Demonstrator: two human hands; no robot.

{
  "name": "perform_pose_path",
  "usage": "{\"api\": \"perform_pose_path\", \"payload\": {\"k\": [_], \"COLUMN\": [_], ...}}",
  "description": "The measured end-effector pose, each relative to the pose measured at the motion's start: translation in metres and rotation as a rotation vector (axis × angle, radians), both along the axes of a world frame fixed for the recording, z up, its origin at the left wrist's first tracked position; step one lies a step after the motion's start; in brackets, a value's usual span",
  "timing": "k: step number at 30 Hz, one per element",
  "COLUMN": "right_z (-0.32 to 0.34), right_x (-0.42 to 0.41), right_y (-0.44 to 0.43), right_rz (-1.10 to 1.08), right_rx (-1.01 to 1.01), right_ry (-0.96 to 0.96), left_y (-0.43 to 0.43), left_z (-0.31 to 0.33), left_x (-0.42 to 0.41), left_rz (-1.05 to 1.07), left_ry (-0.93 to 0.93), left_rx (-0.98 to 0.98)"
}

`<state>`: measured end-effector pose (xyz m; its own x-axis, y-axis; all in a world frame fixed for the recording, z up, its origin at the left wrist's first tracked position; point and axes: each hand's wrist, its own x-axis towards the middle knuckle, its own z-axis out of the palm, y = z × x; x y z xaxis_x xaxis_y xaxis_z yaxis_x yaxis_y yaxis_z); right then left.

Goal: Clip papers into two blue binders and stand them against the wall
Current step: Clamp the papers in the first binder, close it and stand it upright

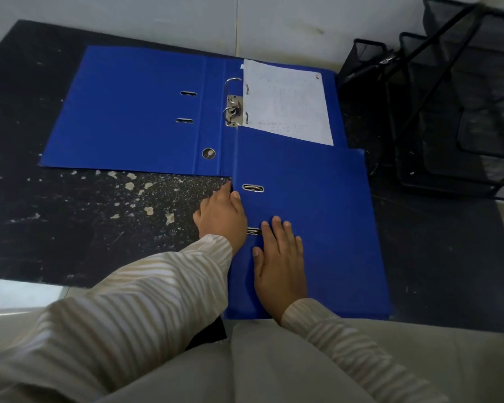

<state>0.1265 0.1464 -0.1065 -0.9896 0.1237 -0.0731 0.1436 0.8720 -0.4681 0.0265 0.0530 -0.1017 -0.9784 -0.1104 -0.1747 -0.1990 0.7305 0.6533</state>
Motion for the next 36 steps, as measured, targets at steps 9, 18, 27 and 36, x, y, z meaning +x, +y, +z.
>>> {"api": "perform_pose_path", "payload": {"k": [9,18,27,36], "right_z": [0.009,0.005,-0.001,0.002], "right_x": [-0.040,-0.085,-0.089,-0.074], "right_y": [0.016,0.026,0.025,0.023], "right_rz": [-0.172,-0.127,-0.106,-0.038], "right_rx": [-0.333,-0.094,-0.011,0.059], "right_ry": [0.078,0.043,0.033,-0.086], "left_y": [0.004,0.010,0.017,0.016], "left_z": [0.016,0.010,0.012,0.016], "left_x": [-0.034,-0.048,-0.055,-0.053], "left_rz": [0.202,0.121,0.084,0.069], "left_ry": [-0.199,-0.157,-0.163,-0.118], "left_rx": [0.325,0.103,0.031,0.067]}}
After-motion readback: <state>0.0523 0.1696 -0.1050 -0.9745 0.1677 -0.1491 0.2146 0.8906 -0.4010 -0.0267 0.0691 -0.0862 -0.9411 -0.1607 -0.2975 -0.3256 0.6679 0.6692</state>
